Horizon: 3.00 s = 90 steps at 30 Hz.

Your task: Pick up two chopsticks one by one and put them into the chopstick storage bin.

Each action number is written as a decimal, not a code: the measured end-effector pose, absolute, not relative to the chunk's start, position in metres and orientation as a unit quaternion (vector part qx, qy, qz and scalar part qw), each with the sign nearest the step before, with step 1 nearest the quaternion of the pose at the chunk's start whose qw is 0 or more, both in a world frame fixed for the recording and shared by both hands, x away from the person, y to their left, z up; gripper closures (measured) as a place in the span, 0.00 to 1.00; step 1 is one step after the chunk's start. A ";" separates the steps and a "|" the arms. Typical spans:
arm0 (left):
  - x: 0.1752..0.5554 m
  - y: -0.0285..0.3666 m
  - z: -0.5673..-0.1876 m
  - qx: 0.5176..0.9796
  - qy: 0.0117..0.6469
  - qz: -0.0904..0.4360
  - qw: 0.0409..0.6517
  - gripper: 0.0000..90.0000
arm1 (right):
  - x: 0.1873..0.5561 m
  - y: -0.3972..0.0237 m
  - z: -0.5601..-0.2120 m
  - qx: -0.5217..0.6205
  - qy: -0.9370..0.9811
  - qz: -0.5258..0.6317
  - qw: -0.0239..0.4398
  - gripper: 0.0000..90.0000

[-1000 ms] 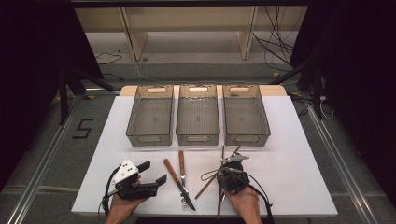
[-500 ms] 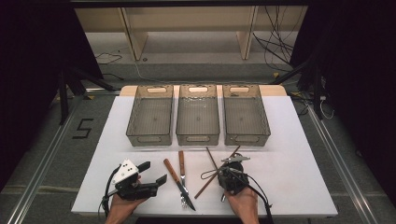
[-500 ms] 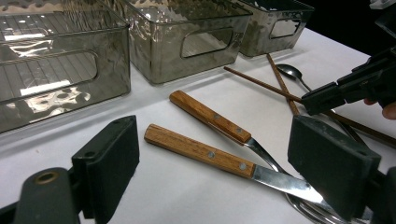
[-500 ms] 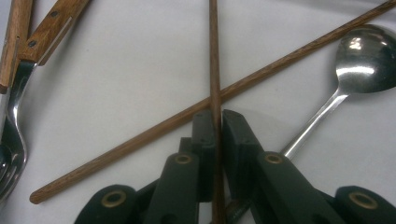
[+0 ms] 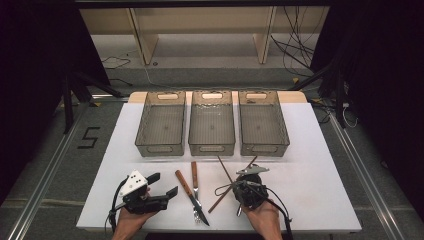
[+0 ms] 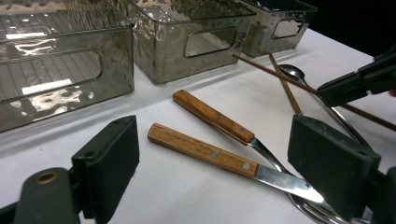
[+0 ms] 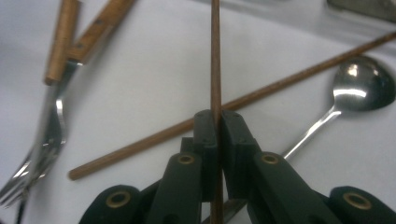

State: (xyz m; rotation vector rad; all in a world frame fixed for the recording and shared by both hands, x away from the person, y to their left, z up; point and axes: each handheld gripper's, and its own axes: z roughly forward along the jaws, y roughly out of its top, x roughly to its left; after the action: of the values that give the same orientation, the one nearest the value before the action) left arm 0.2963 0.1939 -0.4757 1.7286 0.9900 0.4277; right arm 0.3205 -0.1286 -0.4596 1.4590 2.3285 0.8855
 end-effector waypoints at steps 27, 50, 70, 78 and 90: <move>0.300 0.203 -0.477 0.713 0.428 0.179 0.525 0.18 | 0.359 -0.096 -0.406 0.438 0.799 0.397 0.108 0.95; 0.346 0.173 -0.421 0.679 0.462 0.092 0.564 0.30 | 0.347 -0.066 -0.398 0.370 0.810 0.442 0.103 0.95; 0.364 0.169 -0.414 0.642 0.485 -0.003 0.593 0.65 | 0.332 -0.052 -0.401 0.334 0.804 0.473 0.134 0.95; 0.364 0.168 -0.415 0.638 0.477 -0.031 0.604 0.78 | 0.331 -0.052 -0.401 0.334 0.800 0.479 0.137 0.95; 0.367 0.169 -0.413 0.622 0.466 -0.083 0.625 0.94 | 0.330 -0.054 -0.404 0.338 0.796 0.485 0.132 0.92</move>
State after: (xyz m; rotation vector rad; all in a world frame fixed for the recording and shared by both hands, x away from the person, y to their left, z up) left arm 0.3672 0.1690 -0.4135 1.4267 1.0685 -0.1900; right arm 0.3304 -0.0543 -0.4045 0.9810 2.3098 1.4072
